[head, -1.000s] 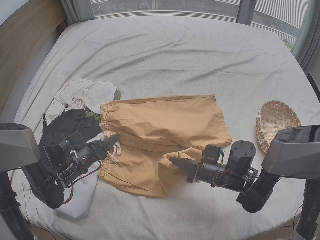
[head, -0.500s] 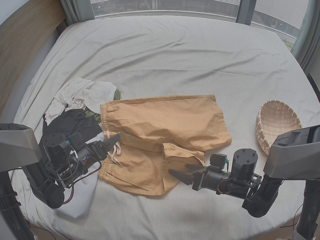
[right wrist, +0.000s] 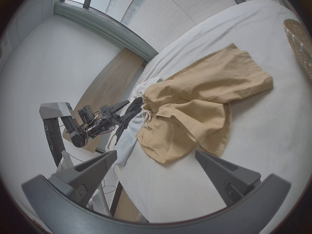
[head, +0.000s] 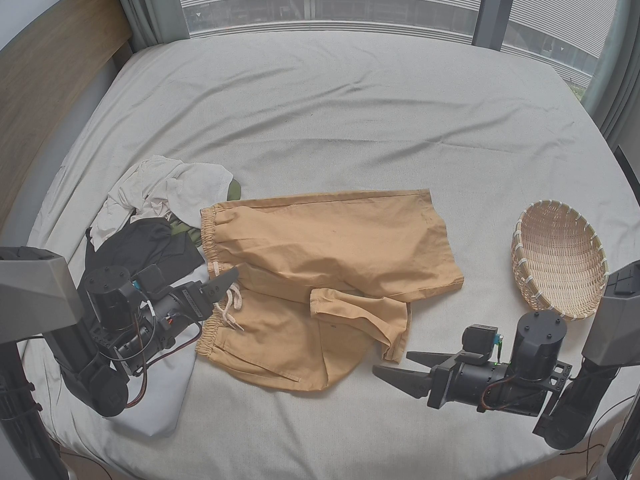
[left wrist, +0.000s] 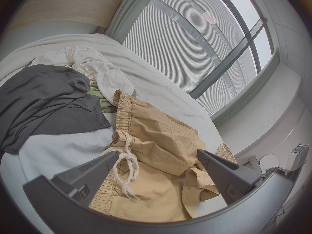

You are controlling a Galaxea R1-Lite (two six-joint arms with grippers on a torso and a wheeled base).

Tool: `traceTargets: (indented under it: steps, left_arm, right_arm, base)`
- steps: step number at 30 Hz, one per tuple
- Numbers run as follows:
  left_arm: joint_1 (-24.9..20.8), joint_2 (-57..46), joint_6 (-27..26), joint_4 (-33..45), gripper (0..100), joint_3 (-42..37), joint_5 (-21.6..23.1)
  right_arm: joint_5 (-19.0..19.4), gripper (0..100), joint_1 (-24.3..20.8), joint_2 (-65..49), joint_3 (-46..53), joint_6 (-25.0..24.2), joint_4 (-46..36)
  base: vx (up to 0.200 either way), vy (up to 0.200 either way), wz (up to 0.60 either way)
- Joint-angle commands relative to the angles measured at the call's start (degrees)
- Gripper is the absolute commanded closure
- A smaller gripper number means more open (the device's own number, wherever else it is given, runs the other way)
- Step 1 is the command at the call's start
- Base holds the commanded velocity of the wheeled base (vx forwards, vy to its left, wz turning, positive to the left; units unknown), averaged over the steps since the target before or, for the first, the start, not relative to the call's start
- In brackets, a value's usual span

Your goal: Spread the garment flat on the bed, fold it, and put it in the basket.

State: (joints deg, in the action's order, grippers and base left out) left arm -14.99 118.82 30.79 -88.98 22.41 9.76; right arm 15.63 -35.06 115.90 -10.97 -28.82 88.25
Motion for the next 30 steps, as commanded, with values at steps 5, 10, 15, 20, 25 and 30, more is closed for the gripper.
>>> traceTargets:
  steps: [5, 10, 15, 20, 25, 30]
  left_arm:
    - [-0.1, 0.0, 0.0, -0.3, 0, 0.2, -0.1]
    - [-0.4, 0.1, 0.0, -0.3, 0, 0.3, -0.2]
    - [-0.5, 0.1, 0.0, -0.3, 0, 0.2, -0.2]
    - [-0.3, -0.1, 0.0, -0.3, 0, 0.1, -0.2]
    - [-0.2, -0.1, 0.1, -0.4, 0, 0.0, -0.2]
    - [0.0, -0.2, 0.2, -0.4, 0, 0.0, -0.2]
  right_arm:
    - [-2.0, 0, 8.2, 7.8, -1.2, 0.6, 0.0]
    - [-1.8, 0, 11.5, 13.4, -2.5, 5.1, 0.1]
    - [-1.9, 0, 11.8, 16.7, -6.0, 7.3, 0.1]
    - [-2.1, 0, 11.8, 19.9, -10.9, 7.6, 0.0]
    - [-2.1, 0, 10.4, 22.6, -13.6, 8.0, 0.0]
    - [-2.1, 0, 9.2, 23.1, -15.1, 7.9, 0.1]
  base:
    - [0.0, 0.0, 0.0]
    - [0.0, 0.0, 0.0]
    - [0.0, 0.0, 0.0]
    - [0.0, 0.0, 0.0]
    - [0.0, 0.0, 0.0]
    - [0.0, 0.0, 0.0]
